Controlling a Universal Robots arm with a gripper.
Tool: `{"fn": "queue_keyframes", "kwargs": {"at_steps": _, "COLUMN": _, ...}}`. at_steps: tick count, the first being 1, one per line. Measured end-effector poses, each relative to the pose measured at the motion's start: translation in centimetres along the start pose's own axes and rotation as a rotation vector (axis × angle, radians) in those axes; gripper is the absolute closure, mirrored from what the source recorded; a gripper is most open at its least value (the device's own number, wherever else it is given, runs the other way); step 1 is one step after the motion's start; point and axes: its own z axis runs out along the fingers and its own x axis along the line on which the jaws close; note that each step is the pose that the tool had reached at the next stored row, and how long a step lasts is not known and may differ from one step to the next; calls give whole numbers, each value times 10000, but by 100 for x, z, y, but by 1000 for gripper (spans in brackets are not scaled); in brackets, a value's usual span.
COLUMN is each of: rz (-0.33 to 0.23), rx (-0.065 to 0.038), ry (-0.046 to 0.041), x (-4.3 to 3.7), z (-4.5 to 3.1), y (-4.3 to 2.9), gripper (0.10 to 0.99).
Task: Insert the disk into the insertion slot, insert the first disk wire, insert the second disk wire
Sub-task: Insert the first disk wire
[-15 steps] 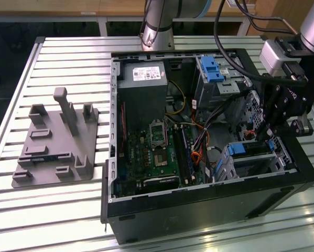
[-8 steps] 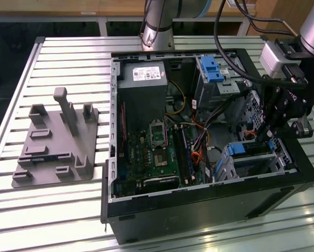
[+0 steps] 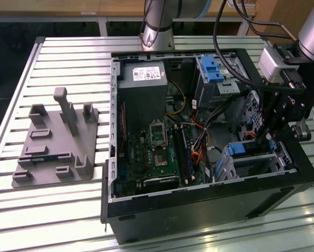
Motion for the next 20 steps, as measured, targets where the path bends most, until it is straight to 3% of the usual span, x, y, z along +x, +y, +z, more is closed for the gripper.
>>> {"fn": "queue_keyframes", "kwargs": {"at_steps": 16, "rz": 0, "rx": 0, "ry": 2, "x": 12, "z": 50, "y": -1, "gripper": 922}}
{"fn": "queue_keyframes", "kwargs": {"at_steps": 20, "rz": 1, "rx": 0, "ry": -1, "x": 13, "z": 13, "y": 0, "gripper": 851}}
